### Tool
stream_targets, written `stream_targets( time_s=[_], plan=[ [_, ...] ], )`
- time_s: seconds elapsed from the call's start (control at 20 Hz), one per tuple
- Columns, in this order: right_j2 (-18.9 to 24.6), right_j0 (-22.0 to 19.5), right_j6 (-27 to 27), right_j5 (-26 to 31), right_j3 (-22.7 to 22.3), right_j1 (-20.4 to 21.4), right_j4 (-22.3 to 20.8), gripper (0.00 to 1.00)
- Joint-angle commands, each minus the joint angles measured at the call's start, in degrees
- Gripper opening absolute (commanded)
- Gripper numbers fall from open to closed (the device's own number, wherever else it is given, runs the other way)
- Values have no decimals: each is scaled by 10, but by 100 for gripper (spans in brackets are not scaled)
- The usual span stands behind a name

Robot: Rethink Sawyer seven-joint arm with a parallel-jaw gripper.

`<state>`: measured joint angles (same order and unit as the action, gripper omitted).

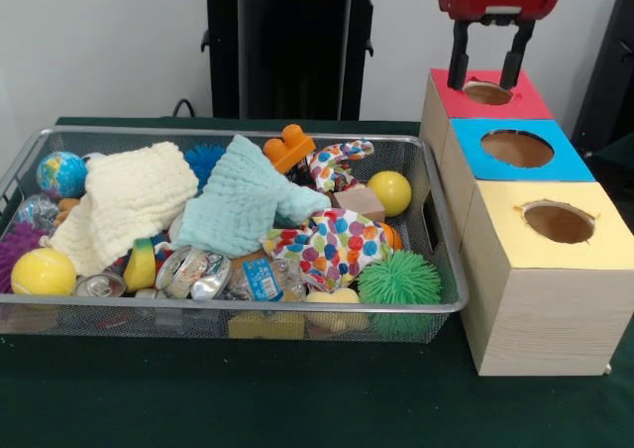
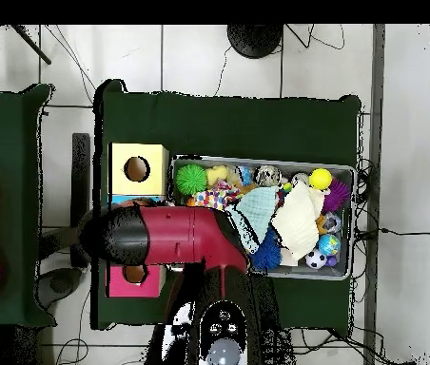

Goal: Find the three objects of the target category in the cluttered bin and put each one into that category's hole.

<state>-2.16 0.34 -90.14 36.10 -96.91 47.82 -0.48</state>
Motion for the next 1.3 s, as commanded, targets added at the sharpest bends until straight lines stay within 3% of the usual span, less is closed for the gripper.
stream_targets(
  time_s=[0.05, 0.65, 1.0, 1.3],
  plan=[
    [-18, -15, -95, 72, 95, -58, -16, 100],
    [-41, -21, -52, 72, 117, -63, -42, 100],
    [-31, -54, -11, 55, 84, -59, -53, 100],
    [-8, -83, -5, 5, 55, -77, -55, 100]
  ],
)
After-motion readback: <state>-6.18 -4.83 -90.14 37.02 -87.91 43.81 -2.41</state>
